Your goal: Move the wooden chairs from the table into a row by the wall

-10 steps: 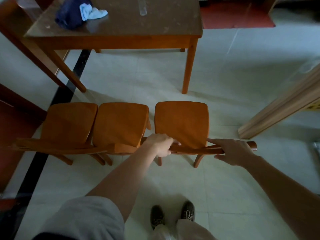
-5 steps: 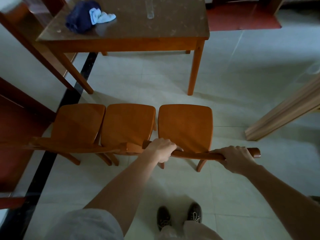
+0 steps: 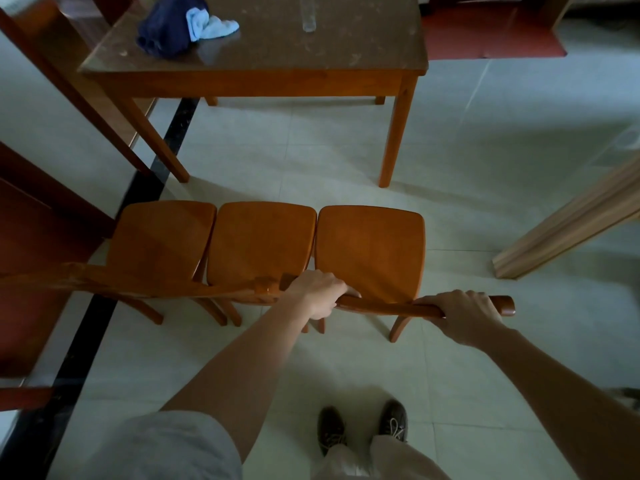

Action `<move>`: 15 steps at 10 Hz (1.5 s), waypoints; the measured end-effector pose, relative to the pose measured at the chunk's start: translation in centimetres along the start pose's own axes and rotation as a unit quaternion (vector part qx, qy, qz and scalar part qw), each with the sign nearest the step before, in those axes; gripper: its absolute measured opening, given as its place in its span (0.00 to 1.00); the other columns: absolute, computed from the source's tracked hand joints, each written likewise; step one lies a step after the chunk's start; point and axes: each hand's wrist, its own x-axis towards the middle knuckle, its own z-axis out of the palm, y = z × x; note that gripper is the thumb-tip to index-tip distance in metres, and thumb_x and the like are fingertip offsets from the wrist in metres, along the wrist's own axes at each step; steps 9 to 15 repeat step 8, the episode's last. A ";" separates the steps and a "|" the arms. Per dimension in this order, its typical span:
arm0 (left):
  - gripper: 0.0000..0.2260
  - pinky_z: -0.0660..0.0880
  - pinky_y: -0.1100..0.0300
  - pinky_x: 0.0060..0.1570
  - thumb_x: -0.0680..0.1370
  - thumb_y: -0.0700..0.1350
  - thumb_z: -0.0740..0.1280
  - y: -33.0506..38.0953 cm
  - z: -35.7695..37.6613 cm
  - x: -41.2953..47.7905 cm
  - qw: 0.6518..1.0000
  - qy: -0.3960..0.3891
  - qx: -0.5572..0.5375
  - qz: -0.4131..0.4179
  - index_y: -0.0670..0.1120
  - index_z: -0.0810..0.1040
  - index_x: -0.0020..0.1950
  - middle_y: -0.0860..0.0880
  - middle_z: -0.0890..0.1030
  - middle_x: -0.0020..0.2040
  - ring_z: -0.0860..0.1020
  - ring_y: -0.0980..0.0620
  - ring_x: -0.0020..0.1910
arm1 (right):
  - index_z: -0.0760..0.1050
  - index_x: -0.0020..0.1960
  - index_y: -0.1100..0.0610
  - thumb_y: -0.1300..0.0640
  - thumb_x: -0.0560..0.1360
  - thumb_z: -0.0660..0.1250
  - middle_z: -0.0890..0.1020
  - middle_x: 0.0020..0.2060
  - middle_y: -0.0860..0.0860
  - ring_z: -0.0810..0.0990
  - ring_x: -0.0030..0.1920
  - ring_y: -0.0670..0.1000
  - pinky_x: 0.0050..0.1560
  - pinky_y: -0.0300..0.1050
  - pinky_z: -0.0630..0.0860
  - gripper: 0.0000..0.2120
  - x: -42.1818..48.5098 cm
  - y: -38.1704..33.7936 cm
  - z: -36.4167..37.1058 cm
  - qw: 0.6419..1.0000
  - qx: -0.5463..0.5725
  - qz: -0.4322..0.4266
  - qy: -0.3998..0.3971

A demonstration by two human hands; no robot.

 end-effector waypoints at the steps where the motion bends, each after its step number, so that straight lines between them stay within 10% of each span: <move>1: 0.26 0.85 0.53 0.48 0.84 0.39 0.67 -0.2 0.1 -0.3 1.000 -0.005 -0.003 0.001 0.59 0.69 0.78 0.49 0.84 0.63 0.86 0.50 0.49 | 0.68 0.71 0.31 0.36 0.81 0.58 0.85 0.47 0.40 0.81 0.38 0.43 0.38 0.37 0.76 0.19 -0.3 -0.4 0.3 1.000 -0.009 0.002 0.000; 3: 0.25 0.84 0.52 0.53 0.84 0.40 0.67 -0.2 0.4 -0.5 1.000 0.010 0.008 0.014 0.58 0.69 0.79 0.48 0.83 0.65 0.85 0.48 0.54 | 0.68 0.71 0.30 0.34 0.79 0.58 0.84 0.48 0.38 0.80 0.37 0.42 0.30 0.32 0.61 0.20 -0.6 -0.9 -0.1 1.000 -0.012 -0.006 0.002; 6: 0.22 0.80 0.63 0.43 0.82 0.60 0.67 -0.7 0.2 -0.4 1.000 -0.008 -0.020 0.019 0.57 0.73 0.75 0.53 0.85 0.61 0.82 0.58 0.44 | 0.72 0.69 0.35 0.35 0.77 0.63 0.84 0.51 0.38 0.80 0.42 0.41 0.37 0.32 0.69 0.21 -0.8 -1.4 -0.2 0.999 0.033 0.008 -0.001; 7: 0.34 0.74 0.49 0.64 0.75 0.76 0.59 0.1 -2.6 -1.4 0.970 0.038 -0.239 0.003 0.60 0.71 0.76 0.56 0.76 0.74 0.77 0.53 0.68 | 0.67 0.71 0.34 0.25 0.69 0.65 0.76 0.59 0.36 0.78 0.49 0.41 0.41 0.29 0.71 0.34 -1.3 -3.5 -2.8 0.976 0.219 -0.005 0.019; 8: 0.29 0.73 0.49 0.68 0.79 0.71 0.56 0.3 -6.0 -2.4 0.912 0.221 -0.346 0.019 0.57 0.73 0.73 0.57 0.77 0.72 0.76 0.54 0.70 | 0.66 0.69 0.31 0.18 0.66 0.58 0.75 0.62 0.38 0.78 0.56 0.44 0.38 0.27 0.74 0.35 -1.5 -6.6 -6.8 0.917 0.374 -0.012 0.139; 15: 0.29 0.73 0.49 0.68 0.79 0.71 0.56 0.3 -6.0 -2.4 0.912 0.221 -0.346 0.019 0.57 0.73 0.73 0.57 0.77 0.72 0.76 0.54 0.70 | 0.66 0.69 0.31 0.18 0.66 0.58 0.75 0.62 0.38 0.78 0.56 0.44 0.38 0.27 0.74 0.35 -1.5 -6.6 -6.8 0.917 0.374 -0.012 0.139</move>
